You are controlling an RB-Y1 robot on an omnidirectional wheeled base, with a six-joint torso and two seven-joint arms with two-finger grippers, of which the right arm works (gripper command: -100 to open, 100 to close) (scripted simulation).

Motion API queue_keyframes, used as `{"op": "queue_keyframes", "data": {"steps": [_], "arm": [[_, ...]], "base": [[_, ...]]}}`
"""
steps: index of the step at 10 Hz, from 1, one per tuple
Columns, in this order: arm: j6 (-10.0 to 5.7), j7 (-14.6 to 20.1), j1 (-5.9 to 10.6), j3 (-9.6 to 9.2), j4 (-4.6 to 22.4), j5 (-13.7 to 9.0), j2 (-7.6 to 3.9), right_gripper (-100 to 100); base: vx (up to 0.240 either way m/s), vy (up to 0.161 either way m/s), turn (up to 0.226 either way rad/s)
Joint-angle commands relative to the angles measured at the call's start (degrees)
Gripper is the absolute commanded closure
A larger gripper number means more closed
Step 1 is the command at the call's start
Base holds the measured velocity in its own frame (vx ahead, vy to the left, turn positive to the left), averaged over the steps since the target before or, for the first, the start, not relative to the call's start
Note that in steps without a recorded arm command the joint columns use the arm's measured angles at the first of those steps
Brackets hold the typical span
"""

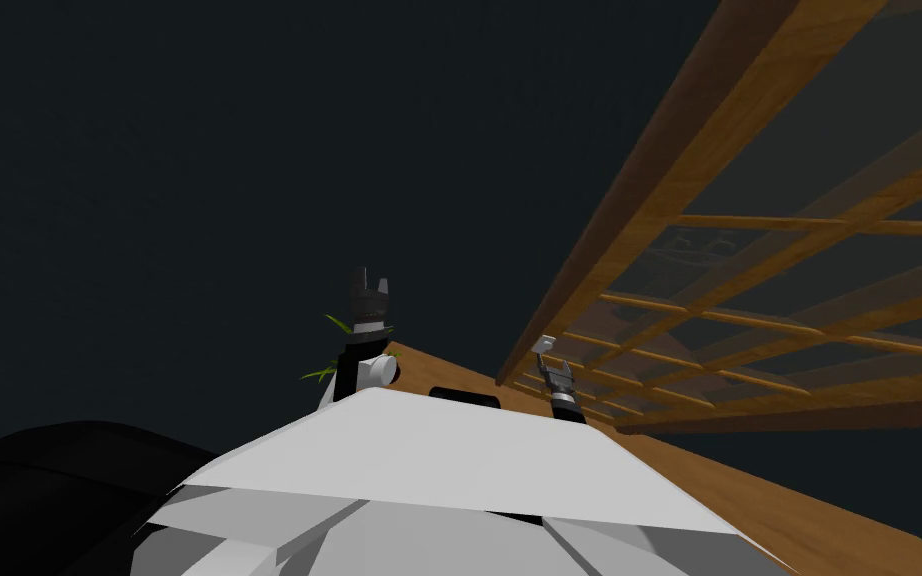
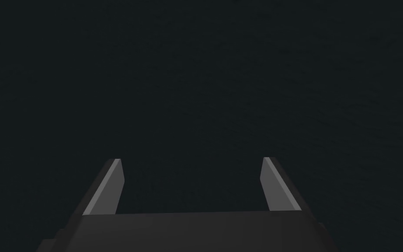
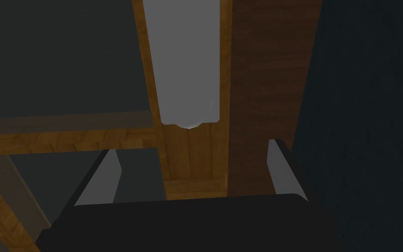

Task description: Pull the door open

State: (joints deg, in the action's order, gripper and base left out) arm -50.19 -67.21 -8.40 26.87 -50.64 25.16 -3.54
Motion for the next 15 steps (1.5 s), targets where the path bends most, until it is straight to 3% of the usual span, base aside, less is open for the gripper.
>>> {"op": "queue_keyframes", "data": {"steps": [1,4,5,6,11,15], "arm": [[-0.66,0.4,0.04,0.76,1.2,-0.6,-0.75,-100],[-1.36,1.1,-0.13,1.90,2.4,-1.5,-1.23,-100],[-1.40,0.9,-0.54,1.51,2.4,-1.2,-0.84,-100],[-1.40,0.9,-0.54,1.51,2.4,-1.2,-0.84,100],[-1.40,0.9,-0.54,1.51,2.4,-1.2,-0.84,100],[-1.52,7.3,-0.88,0.49,2.2,-2.6,-1.29,100]], "base": [[0.210,-0.009,0.080],[0.164,-0.027,0.074],[0.033,0.002,-0.009],[-0.026,0.010,0.003],[-0.005,-0.002,-0.001],[-0.016,-0.004,0.020]]}}
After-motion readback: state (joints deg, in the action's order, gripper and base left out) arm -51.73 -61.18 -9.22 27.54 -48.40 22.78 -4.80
